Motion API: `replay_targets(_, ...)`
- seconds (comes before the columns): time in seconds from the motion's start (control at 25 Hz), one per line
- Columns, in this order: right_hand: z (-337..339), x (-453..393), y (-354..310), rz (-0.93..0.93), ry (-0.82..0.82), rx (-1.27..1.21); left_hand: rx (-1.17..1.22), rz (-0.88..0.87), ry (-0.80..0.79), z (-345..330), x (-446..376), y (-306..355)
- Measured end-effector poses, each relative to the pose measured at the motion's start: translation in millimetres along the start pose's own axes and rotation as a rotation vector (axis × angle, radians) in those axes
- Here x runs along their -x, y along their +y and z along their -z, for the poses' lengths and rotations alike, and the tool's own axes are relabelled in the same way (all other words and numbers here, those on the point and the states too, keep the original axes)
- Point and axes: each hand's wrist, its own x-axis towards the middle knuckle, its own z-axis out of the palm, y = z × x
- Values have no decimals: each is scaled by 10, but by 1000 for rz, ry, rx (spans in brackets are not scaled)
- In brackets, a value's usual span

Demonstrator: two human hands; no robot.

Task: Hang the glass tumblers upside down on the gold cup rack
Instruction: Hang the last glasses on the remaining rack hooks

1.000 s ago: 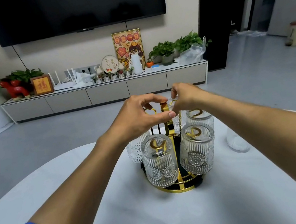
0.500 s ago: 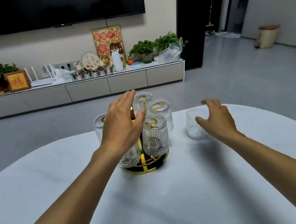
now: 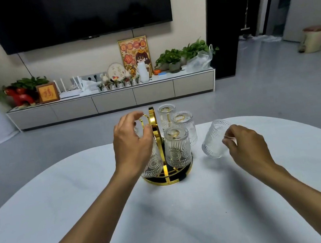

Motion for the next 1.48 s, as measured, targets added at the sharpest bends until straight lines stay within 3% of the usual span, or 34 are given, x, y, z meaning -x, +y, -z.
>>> replay_targets(0.08,226,121,-263,11,136,-167,74,23,-16,84,27,92)
replay_targets(0.2,497,158,-761,-50,164,-517,250,144,-87,241,51,224)
replay_targets(0.4,586,121,-1400,-88,49,-1011,576,393,-334,495,10,259)
replay_targets(0.52,427,79,-1563,-121,-72,-1213,932,498,-323,611,-39,173)
replay_targets(0.6,270,10,-1555,-103,-162,-1290,1020,503,-224,646,-84,58)
replay_targets(0.68,101,-96,-1453,-72,-191,-1059,1009,514,-93,687,-150,-80)
replay_targets(0.8,-193,-274,-1265,165,-231,-17,913,538,16,732,-254,-320)
replay_targets(0.88,-332,-369,-1256,187,-331,219,843,550,43,711,-288,-428)
replay_targets(1.48,-312,-99,-1108,269,-201,67,740,526,189,682,-378,-557)
